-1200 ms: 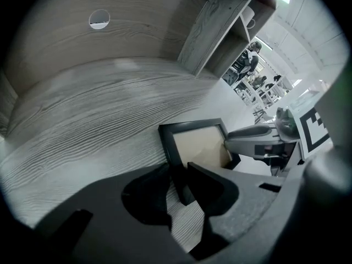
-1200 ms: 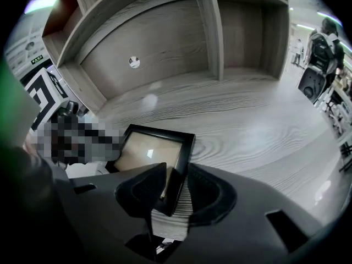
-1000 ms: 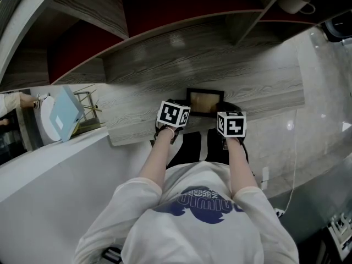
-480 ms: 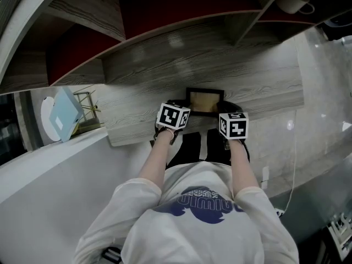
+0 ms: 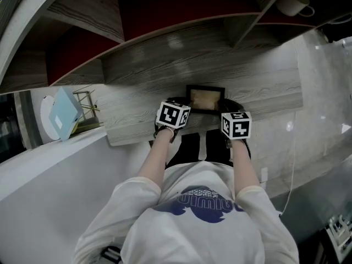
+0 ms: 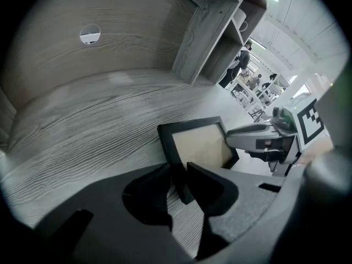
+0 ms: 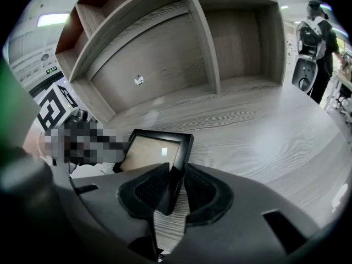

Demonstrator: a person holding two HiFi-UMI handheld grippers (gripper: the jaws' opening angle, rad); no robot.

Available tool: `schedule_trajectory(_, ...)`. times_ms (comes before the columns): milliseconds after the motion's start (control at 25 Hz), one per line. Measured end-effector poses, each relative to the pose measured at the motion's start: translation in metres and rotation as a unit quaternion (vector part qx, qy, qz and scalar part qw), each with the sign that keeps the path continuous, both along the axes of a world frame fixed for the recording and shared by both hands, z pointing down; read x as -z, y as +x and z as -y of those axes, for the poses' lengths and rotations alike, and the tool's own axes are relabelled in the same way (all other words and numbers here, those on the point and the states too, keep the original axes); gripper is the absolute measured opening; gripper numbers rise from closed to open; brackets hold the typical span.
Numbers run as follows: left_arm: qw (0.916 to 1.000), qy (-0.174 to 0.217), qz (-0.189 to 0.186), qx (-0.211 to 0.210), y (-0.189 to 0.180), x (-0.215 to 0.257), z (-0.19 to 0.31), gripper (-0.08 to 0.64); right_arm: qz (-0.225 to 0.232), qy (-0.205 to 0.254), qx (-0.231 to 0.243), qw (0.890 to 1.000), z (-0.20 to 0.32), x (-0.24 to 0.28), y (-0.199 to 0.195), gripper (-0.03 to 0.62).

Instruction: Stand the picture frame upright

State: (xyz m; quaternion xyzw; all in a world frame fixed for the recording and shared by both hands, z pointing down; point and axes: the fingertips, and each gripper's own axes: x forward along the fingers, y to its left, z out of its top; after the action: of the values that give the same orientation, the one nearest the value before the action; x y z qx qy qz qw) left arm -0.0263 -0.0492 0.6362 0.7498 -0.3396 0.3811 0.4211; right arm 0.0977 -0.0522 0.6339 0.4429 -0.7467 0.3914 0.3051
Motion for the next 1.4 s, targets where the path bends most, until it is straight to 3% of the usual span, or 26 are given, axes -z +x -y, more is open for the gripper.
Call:
schedule_trajectory(840,0.9974,0.039,0.018,0.057,-0.027,0.007,0.011,0.103,0.029,0.043,0.080,0.995,0.027,0.015,-0.025,0.081)
schedule_trajectory(1400,0.9887,0.065,0.032,0.131,-0.075,0.013,0.006,0.101,0.033,0.078,0.173,0.981,0.036,0.028,-0.077,0.084)
